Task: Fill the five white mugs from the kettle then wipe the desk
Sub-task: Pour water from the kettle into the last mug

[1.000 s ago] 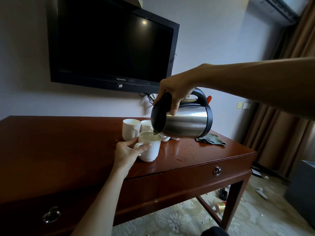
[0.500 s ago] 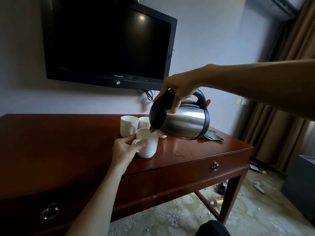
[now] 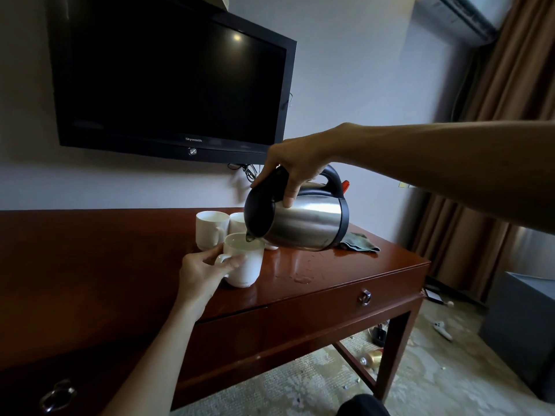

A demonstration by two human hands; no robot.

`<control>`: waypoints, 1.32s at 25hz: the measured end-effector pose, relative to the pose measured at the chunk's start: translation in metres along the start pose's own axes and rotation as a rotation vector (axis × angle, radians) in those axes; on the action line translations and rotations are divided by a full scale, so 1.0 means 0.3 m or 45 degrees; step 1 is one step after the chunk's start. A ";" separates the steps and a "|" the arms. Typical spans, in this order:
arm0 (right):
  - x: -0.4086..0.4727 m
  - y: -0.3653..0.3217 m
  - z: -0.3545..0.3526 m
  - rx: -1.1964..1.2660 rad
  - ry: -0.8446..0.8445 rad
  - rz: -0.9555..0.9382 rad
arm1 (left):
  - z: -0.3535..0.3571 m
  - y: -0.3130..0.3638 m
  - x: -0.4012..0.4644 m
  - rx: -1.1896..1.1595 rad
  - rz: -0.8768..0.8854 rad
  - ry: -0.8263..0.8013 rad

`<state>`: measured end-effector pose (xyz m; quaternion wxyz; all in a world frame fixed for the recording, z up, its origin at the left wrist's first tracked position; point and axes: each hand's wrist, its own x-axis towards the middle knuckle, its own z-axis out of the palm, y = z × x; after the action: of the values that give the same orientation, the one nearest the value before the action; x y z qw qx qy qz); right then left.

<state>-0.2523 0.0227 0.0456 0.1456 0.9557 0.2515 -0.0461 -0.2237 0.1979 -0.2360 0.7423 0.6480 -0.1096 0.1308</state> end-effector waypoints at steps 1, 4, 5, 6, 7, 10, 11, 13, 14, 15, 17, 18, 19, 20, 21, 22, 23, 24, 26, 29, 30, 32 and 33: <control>-0.001 0.008 0.000 0.029 0.000 -0.008 | 0.001 -0.003 -0.001 0.005 -0.001 -0.001; -0.045 0.026 0.005 0.182 0.036 0.001 | 0.002 0.002 -0.004 0.020 -0.012 0.010; -0.065 0.038 0.017 0.249 0.079 -0.001 | 0.002 0.007 -0.009 0.026 -0.012 0.010; -0.089 0.054 0.035 0.329 0.131 0.008 | 0.001 0.016 -0.017 0.034 -0.007 0.008; -0.113 0.072 0.059 0.426 0.191 0.024 | 0.002 0.027 -0.022 0.053 0.000 0.006; -0.184 0.125 0.177 0.753 0.448 0.124 | 0.006 0.042 -0.033 0.147 -0.003 0.040; -0.201 0.134 0.228 0.894 0.535 0.165 | 0.008 0.050 -0.040 0.187 -0.001 0.062; -0.232 0.142 0.329 1.160 0.692 0.232 | 0.016 0.061 -0.054 0.312 0.035 0.086; -0.237 0.142 0.376 1.251 0.752 0.265 | 0.019 0.065 -0.061 0.379 0.051 0.089; -0.237 0.136 0.418 1.321 0.799 0.299 | 0.020 0.069 -0.069 0.412 0.064 0.092; -0.246 0.118 0.493 1.453 0.887 0.378 | 0.030 0.082 -0.081 0.462 0.076 0.106; -0.251 0.109 0.525 1.523 0.917 0.404 | 0.032 0.091 -0.084 0.498 0.071 0.124; -0.256 0.099 0.555 1.584 0.933 0.411 | 0.035 0.096 -0.085 0.525 0.061 0.138; -0.262 0.090 0.580 1.625 0.947 0.408 | 0.040 0.101 -0.089 0.542 0.056 0.143; -0.268 0.081 0.596 1.643 0.966 0.405 | 0.046 0.109 -0.097 0.558 0.048 0.158; -0.268 0.075 0.604 1.636 0.984 0.408 | 0.053 0.119 -0.103 0.581 0.021 0.181; -0.266 0.070 0.608 1.623 0.995 0.414 | 0.062 0.129 -0.109 0.624 -0.017 0.208; -0.263 0.067 0.610 1.625 1.007 0.420 | 0.072 0.141 -0.116 0.679 -0.052 0.236; -0.262 0.062 0.608 1.634 1.034 0.426 | 0.093 0.165 -0.139 0.789 -0.067 0.313; -0.259 0.067 0.608 1.614 1.026 0.412 | 0.112 0.189 -0.172 0.959 -0.043 0.448; -0.255 0.069 0.609 1.608 1.021 0.408 | 0.110 0.195 -0.180 0.997 -0.038 0.485; -0.248 0.077 0.607 1.594 1.012 0.419 | 0.099 0.204 -0.188 1.052 -0.048 0.563; -0.245 0.082 0.608 1.588 1.009 0.426 | 0.090 0.211 -0.188 1.078 -0.070 0.607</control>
<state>-0.3067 -0.0870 -0.1101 -0.5184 0.8314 0.0640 0.1897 -0.2979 0.1762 -0.1920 0.4211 0.8477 0.1435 0.2890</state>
